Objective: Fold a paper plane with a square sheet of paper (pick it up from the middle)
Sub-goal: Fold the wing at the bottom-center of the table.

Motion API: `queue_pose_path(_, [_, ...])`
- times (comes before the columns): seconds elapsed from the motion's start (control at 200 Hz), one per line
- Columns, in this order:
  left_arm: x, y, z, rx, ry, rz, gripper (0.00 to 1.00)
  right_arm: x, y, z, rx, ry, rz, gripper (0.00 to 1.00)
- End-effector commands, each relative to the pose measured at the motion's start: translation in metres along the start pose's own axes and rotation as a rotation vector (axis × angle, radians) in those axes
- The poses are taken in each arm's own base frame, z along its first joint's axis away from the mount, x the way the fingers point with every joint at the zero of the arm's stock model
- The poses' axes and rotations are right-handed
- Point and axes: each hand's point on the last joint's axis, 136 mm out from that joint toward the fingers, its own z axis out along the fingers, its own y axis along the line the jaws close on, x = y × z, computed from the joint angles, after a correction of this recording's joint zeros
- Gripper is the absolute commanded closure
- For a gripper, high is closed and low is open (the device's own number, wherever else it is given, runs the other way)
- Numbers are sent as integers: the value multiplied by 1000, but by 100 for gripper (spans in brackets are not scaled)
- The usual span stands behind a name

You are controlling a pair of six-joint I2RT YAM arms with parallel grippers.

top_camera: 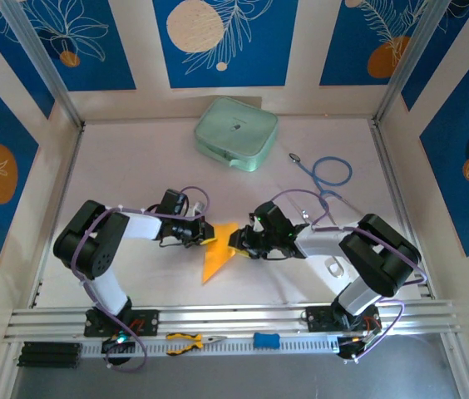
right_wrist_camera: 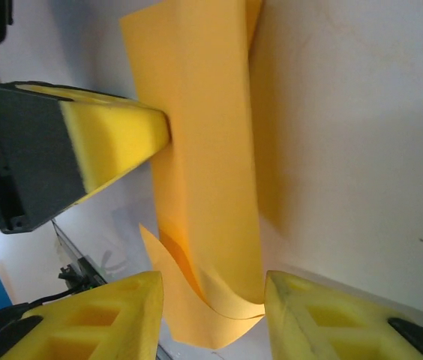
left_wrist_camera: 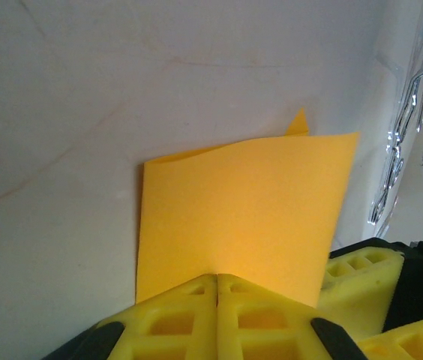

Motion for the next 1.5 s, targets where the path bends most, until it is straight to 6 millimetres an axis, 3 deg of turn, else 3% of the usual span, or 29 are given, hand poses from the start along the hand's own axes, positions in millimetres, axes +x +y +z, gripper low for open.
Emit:
queue_pose_path(0.0, [16,35,2,-107,23,-91,92,0,11,-2,-52,23,-39,58])
queue_pose_path(0.545, [15,30,1,-95,20,-85,92,-24,19,2,-110,56,-78,57])
queue_pose_path(0.97, [14,25,-1,-80,15,-79,91,-30,15,10,-127,108,-91,65])
queue_pose_path(1.2, [12,19,-2,-59,10,-72,90,-31,13,15,-133,122,-97,76])
queue_pose_path(1.35, [10,10,-6,-40,3,-57,88,-32,16,17,-140,110,-119,77])
queue_pose_path(1.495, [8,4,-10,-38,-6,-40,87,-37,7,14,-96,75,-99,76])
